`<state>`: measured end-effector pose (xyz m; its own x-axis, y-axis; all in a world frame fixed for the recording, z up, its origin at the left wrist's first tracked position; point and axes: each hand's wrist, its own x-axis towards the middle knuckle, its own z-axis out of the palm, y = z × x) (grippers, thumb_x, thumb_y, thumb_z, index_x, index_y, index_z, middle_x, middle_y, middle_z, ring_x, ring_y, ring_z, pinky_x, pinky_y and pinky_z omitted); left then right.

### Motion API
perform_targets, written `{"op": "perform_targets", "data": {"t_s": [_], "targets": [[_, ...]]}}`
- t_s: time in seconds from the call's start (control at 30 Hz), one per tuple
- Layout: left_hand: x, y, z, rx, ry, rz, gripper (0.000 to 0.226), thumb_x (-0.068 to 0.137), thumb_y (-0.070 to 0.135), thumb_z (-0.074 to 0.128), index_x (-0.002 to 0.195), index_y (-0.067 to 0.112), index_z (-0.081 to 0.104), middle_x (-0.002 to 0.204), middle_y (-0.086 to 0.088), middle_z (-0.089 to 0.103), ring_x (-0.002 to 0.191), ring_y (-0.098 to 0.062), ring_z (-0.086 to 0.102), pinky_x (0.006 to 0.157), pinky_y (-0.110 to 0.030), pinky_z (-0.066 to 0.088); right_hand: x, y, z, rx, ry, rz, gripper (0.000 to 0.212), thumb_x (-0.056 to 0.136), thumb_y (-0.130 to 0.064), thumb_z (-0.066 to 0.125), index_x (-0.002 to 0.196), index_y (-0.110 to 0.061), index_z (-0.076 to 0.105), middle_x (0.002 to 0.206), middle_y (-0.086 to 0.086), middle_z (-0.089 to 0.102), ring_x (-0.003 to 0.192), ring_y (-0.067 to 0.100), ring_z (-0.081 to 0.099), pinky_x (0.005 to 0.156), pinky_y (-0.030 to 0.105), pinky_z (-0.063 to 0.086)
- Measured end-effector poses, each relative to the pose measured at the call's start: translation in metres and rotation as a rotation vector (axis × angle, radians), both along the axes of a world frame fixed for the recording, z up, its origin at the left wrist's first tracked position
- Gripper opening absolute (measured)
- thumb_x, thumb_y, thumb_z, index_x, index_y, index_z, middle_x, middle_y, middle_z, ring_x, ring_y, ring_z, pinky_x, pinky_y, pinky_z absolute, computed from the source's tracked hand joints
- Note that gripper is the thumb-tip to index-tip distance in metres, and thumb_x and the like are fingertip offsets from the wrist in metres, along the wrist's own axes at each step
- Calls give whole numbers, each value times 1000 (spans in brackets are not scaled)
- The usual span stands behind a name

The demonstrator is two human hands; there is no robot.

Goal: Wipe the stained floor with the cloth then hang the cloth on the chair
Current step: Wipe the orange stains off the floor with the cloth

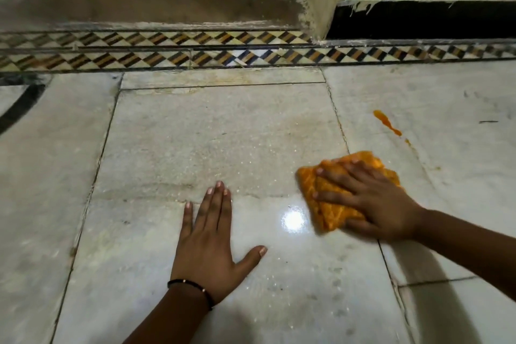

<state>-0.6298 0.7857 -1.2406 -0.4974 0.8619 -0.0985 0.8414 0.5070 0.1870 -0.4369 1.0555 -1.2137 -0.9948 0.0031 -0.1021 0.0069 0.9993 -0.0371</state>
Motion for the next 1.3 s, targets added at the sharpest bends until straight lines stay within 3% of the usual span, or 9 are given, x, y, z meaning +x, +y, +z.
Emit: {"op": "perform_targets", "data": {"t_s": [0.23, 0.4, 0.53, 0.63, 0.73, 0.93, 1.07, 1.2, 1.3], "targets": [[-1, 1, 1, -31, 20, 5, 103, 78, 82, 21, 149, 8, 13, 158, -5, 7, 145, -20, 9, 114, -49, 6, -97, 14, -5, -56, 73, -854, 62, 90, -69, 20, 147, -44, 19, 161, 1, 6, 144, 39, 5, 114, 57, 0], [1, 0, 3, -48, 24, -3, 102, 78, 82, 18, 150, 10, 9, 158, -5, 5, 145, -19, 5, 115, -48, 5, -113, -53, 0, -52, -1, -519, 65, 89, -68, 16, 148, -42, 16, 161, 3, 4, 144, 42, 5, 114, 59, 0], [1, 0, 4, -22, 19, -18, 101, 78, 81, 20, 149, 9, 13, 158, -7, 10, 145, -21, 10, 115, -48, 6, -40, -64, -4, 11, -16, -160, 62, 91, -68, 21, 148, -44, 20, 161, 1, 12, 143, 38, 16, 114, 58, 12], [1, 0, 3, -17, 15, -14, 101, 79, 81, 20, 149, 9, 13, 158, -7, 9, 145, -21, 10, 115, -48, 6, 13, -30, -3, 8, -28, -85, 60, 92, -67, 25, 146, -40, 30, 159, 1, 18, 141, 35, 26, 111, 57, 22], [2, 0, 2, -25, 20, -11, 102, 79, 81, 20, 149, 8, 14, 158, -7, 10, 145, -21, 10, 114, -49, 8, 5, 8, -3, 9, 2, -274, 59, 91, -67, 21, 146, -45, 25, 159, -2, 18, 140, 34, 27, 111, 54, 21], [1, 1, 5, -39, 11, -21, 103, 79, 81, 19, 149, 6, 15, 158, -7, 9, 145, -21, 10, 114, -49, 8, -124, 17, -3, -127, 97, -885, 61, 89, -71, 23, 145, -47, 22, 161, -1, 7, 145, 37, 6, 114, 57, 2], [0, 1, 3, -29, 0, -10, 102, 79, 80, 20, 149, 6, 16, 158, -7, 10, 145, -22, 12, 114, -50, 8, -150, -22, -4, -62, 32, -540, 64, 86, -73, 24, 145, -49, 21, 161, -2, 7, 144, 38, 7, 114, 56, 3], [0, 0, 2, -8, -12, -17, 101, 79, 79, 21, 149, 8, 14, 158, -8, 9, 145, -22, 10, 114, -50, 7, -96, -44, -6, 14, 16, -94, 64, 87, -72, 29, 146, -47, 22, 161, -2, 11, 143, 37, 16, 114, 56, 12], [0, -1, 2, -2, -28, -9, 101, 78, 80, 21, 150, 9, 10, 159, -7, 5, 146, -21, 5, 115, -50, 5, -58, -14, -7, -26, 11, -25, 65, 87, -73, 29, 144, -42, 31, 159, 1, 19, 141, 35, 26, 109, 59, 24]]}}
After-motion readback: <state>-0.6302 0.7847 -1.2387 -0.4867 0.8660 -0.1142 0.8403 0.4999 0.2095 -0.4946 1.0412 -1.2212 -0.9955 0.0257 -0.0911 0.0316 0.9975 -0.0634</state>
